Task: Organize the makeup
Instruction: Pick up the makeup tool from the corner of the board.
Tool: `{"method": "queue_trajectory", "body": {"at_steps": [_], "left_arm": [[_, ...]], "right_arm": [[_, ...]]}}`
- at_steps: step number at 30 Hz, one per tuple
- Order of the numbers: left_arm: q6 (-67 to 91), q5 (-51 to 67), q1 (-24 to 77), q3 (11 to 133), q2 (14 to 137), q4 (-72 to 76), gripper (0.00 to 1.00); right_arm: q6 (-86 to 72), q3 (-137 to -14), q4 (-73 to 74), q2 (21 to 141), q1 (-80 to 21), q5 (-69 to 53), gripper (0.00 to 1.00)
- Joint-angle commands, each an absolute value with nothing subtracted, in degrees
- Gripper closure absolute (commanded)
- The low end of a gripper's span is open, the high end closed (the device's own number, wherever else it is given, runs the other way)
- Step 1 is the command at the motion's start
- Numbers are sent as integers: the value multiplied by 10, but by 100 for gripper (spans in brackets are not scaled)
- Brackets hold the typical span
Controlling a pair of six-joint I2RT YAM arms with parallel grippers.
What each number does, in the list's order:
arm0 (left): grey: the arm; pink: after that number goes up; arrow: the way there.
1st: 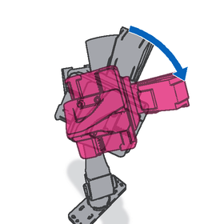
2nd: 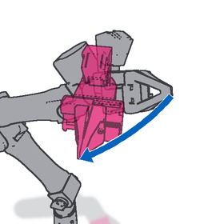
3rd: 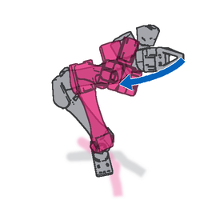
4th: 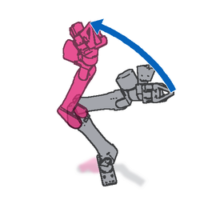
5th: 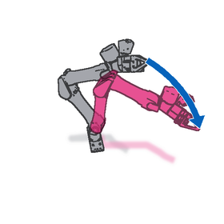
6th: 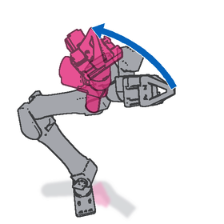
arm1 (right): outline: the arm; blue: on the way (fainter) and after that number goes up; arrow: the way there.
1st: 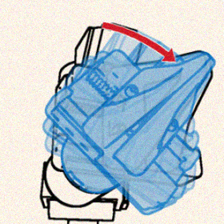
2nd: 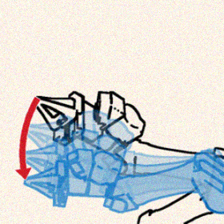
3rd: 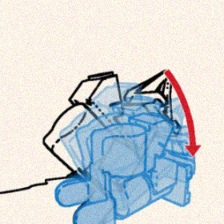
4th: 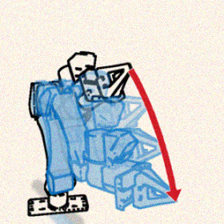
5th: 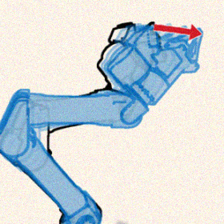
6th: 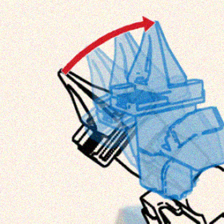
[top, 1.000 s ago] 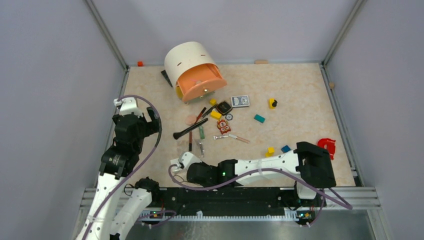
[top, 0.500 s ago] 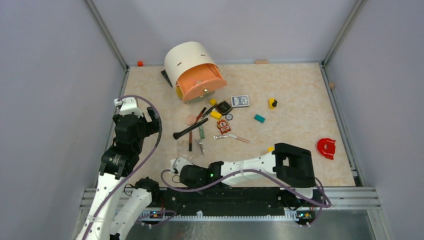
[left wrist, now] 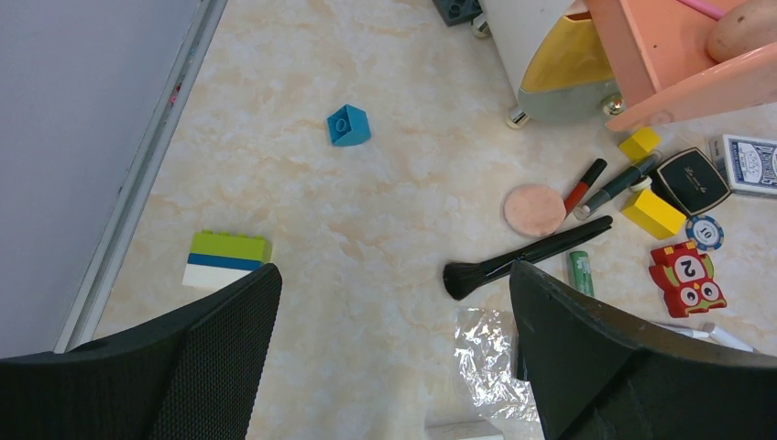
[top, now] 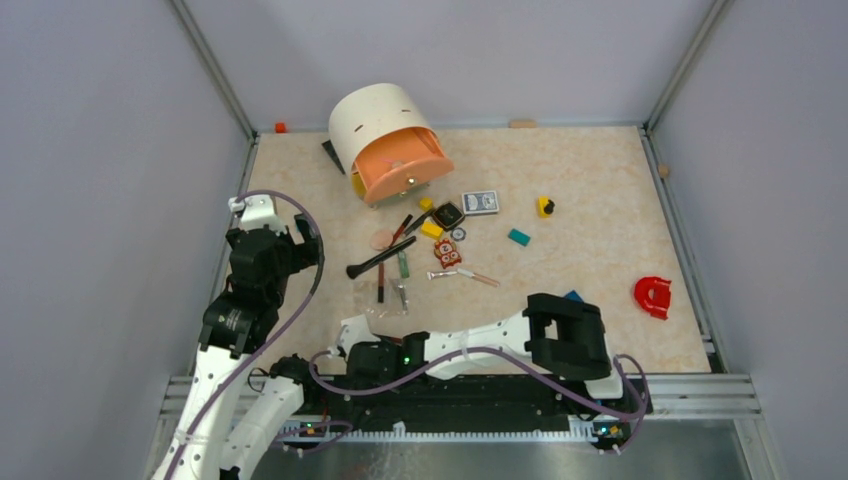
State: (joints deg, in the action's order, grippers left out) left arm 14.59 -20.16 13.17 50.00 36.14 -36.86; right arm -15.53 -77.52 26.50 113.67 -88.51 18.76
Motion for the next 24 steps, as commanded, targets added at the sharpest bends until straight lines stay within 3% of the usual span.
{"method": "queue_trajectory", "body": {"at_steps": [1, 12, 20, 24], "left_arm": [[137, -195, 131, 497, 361, -341, 1], [137, -191, 131, 495, 361, -339, 1], [136, -192, 131, 495, 361, -338, 1], [136, -191, 131, 494, 360, -338, 1]], "right_arm": [[-155, -796, 290, 1153, -895, 217, 62], [-165, -793, 314, 1167, -896, 230, 70], [-166, -782, 302, 1165, -899, 217, 100], [-169, -770, 287, 1142, -899, 226, 100]]}}
